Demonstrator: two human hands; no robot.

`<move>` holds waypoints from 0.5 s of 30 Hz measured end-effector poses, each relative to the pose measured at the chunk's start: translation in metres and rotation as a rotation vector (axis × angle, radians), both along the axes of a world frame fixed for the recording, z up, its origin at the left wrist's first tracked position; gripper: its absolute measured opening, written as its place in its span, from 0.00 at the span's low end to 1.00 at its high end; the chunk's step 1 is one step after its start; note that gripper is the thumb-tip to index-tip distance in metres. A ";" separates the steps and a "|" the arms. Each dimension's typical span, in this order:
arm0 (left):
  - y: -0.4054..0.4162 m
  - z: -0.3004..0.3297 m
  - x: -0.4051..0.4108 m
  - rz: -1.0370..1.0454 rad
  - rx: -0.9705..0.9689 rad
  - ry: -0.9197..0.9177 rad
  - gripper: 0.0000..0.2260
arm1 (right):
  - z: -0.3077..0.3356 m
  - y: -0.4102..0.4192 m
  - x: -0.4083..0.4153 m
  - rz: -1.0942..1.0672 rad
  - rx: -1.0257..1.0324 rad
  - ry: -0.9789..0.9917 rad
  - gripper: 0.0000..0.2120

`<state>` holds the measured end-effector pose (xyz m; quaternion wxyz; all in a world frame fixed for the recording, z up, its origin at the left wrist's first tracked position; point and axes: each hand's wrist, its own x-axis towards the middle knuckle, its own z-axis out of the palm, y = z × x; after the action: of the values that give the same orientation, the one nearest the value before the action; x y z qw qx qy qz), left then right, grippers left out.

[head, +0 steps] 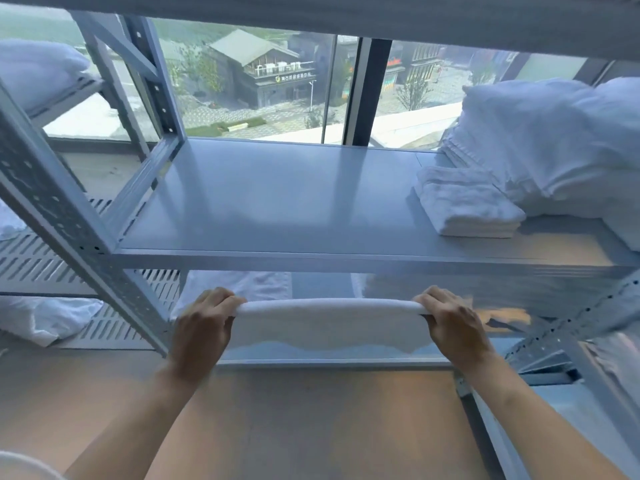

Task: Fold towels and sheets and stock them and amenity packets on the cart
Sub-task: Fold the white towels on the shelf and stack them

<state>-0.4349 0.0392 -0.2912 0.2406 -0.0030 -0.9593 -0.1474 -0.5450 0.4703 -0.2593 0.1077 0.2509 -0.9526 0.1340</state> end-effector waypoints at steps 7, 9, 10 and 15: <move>0.048 -0.002 -0.051 -0.059 -0.045 0.019 0.10 | -0.008 0.054 -0.031 -0.077 -0.068 -0.014 0.12; 0.054 0.005 -0.064 -0.043 -0.044 0.016 0.11 | -0.008 0.059 -0.053 -0.090 -0.083 -0.010 0.13; 0.056 0.008 -0.068 -0.027 -0.047 0.017 0.11 | -0.009 0.059 -0.062 -0.098 -0.088 -0.004 0.14; 0.043 0.021 -0.082 0.061 -0.074 0.019 0.11 | -0.010 0.035 -0.101 -0.050 -0.112 0.050 0.13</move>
<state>-0.5172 0.0818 -0.2702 0.2538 0.0161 -0.9615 -0.1044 -0.6456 0.5053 -0.2697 0.1488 0.2238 -0.9466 0.1778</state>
